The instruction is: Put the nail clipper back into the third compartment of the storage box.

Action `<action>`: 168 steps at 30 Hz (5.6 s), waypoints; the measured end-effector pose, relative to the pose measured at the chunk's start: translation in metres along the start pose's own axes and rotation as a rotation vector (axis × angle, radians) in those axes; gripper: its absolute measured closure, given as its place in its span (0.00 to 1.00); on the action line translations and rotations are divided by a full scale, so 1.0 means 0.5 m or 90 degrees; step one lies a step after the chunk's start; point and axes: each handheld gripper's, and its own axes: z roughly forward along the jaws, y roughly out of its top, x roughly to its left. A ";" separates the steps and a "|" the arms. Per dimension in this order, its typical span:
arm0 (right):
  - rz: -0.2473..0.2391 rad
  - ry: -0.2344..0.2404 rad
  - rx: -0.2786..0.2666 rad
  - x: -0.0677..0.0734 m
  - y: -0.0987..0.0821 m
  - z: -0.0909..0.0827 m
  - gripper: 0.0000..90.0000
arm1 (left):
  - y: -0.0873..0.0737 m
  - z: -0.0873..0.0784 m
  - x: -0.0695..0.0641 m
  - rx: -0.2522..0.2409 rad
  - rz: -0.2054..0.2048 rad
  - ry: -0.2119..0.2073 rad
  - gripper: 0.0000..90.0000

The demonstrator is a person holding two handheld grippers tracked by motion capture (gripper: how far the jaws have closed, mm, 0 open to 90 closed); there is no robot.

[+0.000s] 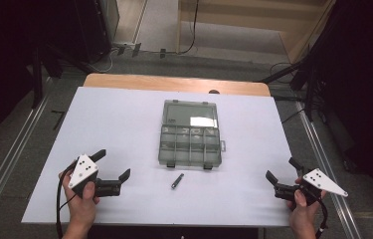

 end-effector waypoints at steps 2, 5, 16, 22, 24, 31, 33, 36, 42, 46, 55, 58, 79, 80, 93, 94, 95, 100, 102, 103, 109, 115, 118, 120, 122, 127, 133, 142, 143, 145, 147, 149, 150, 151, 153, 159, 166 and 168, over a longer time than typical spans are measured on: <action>-0.002 0.000 -0.001 0.000 0.000 0.001 0.00 | 0.003 0.006 -0.005 0.004 0.001 -0.006 0.00; -0.002 0.001 0.001 0.000 0.000 0.001 0.00 | 0.007 0.015 -0.013 0.012 0.005 -0.016 0.00; -0.005 0.004 0.001 0.001 0.000 0.002 0.00 | 0.018 0.043 -0.046 0.037 0.025 -0.051 0.00; -0.009 0.004 0.004 0.002 0.000 0.002 0.00 | 0.025 0.056 -0.062 0.048 0.030 -0.069 0.00; -0.009 0.005 0.004 0.002 0.000 0.003 0.00 | 0.027 0.063 -0.067 0.050 0.027 -0.073 0.00; -0.010 0.006 0.004 0.002 0.000 0.002 0.00 | 0.036 0.085 -0.085 0.065 0.029 -0.090 0.00; -0.010 0.006 0.004 0.003 0.000 0.003 0.00 | 0.037 0.089 -0.091 0.068 0.031 -0.095 0.00; -0.011 0.007 0.005 0.003 0.000 0.003 0.00 | 0.038 0.096 -0.100 0.072 0.031 -0.104 0.00; -0.010 0.007 0.006 0.003 0.000 0.003 0.00 | 0.035 0.114 -0.116 0.088 0.031 -0.124 0.00; -0.010 0.007 0.006 0.003 -0.001 0.003 0.00 | 0.039 0.121 -0.128 0.095 0.034 -0.138 0.00; -0.012 0.009 0.006 0.003 -0.001 0.003 0.00 | 0.039 0.141 -0.148 0.107 0.026 -0.172 0.00; -0.012 0.008 0.006 0.003 -0.001 0.003 0.00 | 0.037 0.150 -0.155 0.120 0.024 -0.185 0.00; -0.013 0.009 0.012 0.004 -0.001 0.007 0.00 | 0.038 0.174 -0.186 0.218 0.008 -0.188 0.16; -0.013 0.009 0.012 0.004 -0.001 0.007 0.00 | 0.038 0.174 -0.186 0.221 0.006 -0.188 0.18; -0.008 0.006 0.012 0.002 -0.001 0.007 0.00 | 0.033 0.198 -0.210 0.284 0.003 -0.167 0.43; -0.008 0.006 0.011 0.002 -0.001 0.007 0.00 | 0.031 0.200 -0.213 0.290 0.001 -0.169 0.46; -0.009 0.006 0.011 0.002 -0.001 0.007 0.00 | 0.031 0.202 -0.216 0.295 0.004 -0.168 0.49; -0.009 0.006 0.012 0.002 -0.001 0.007 0.01 | 0.029 0.205 -0.222 0.308 0.011 -0.163 0.53; -0.009 0.006 0.012 0.003 -0.001 0.008 0.01 | 0.028 0.207 -0.222 0.309 0.012 -0.162 0.55; -0.009 0.006 0.012 0.003 -0.001 0.008 0.01 | 0.027 0.208 -0.222 0.311 0.013 -0.159 0.55; -0.007 0.005 0.012 0.002 -0.001 0.008 0.01 | 0.022 0.216 -0.228 0.322 0.026 -0.147 0.59; -0.008 0.005 0.013 0.003 -0.001 0.008 0.01 | 0.020 0.217 -0.236 0.325 0.044 -0.124 0.63; -0.008 0.003 0.014 0.003 -0.001 0.009 0.01 | 0.019 0.217 -0.239 0.324 0.049 -0.115 0.65; -0.009 0.002 0.015 0.003 -0.001 0.009 0.01 | 0.019 0.217 -0.240 0.324 0.057 -0.101 0.71; -0.009 0.003 0.016 0.004 -0.001 0.009 0.01 | 0.019 0.217 -0.240 0.326 0.060 -0.094 0.74; -0.009 0.000 0.016 0.004 -0.001 0.011 0.01 | 0.022 0.219 -0.250 0.335 0.073 -0.085 0.80; -0.012 -0.002 0.019 0.005 -0.001 0.012 0.02 | 0.022 0.219 -0.241 0.334 0.055 -0.110 0.88; -0.012 -0.001 0.017 0.005 -0.001 0.012 0.02 | 0.021 0.219 -0.232 0.326 0.042 -0.128 0.89; -0.013 -0.001 0.017 0.005 -0.001 0.012 0.02 | 0.021 0.218 -0.232 0.327 0.042 -0.128 0.89; -0.013 -0.001 0.017 0.005 -0.001 0.012 0.02 | 0.021 0.218 -0.232 0.326 0.042 -0.128 0.89; -0.012 -0.001 0.016 0.005 -0.001 0.012 0.02 | 0.022 0.218 -0.231 0.327 0.042 -0.133 0.89; -0.012 -0.001 0.016 0.004 -0.001 0.012 0.02 | 0.023 0.217 -0.230 0.323 0.040 -0.136 0.89; -0.012 -0.001 0.016 0.004 -0.001 0.012 0.02 | 0.025 0.216 -0.230 0.322 0.038 -0.138 0.89; -0.011 -0.002 0.016 0.005 -0.001 0.012 0.02 | 0.027 0.214 -0.229 0.319 0.039 -0.138 0.89; -0.012 -0.002 0.016 0.005 -0.001 0.012 0.02 | 0.031 0.212 -0.228 0.318 0.039 -0.140 0.89; -0.010 -0.003 0.017 0.005 -0.001 0.011 0.02 | 0.042 0.208 -0.226 0.305 0.033 -0.144 0.89; -0.012 -0.003 0.016 0.005 -0.001 0.010 0.02 | 0.070 0.204 -0.224 0.282 0.026 -0.152 0.89; -0.009 -0.002 0.017 0.005 -0.001 0.010 0.02 | 0.079 0.204 -0.224 0.276 0.025 -0.152 0.89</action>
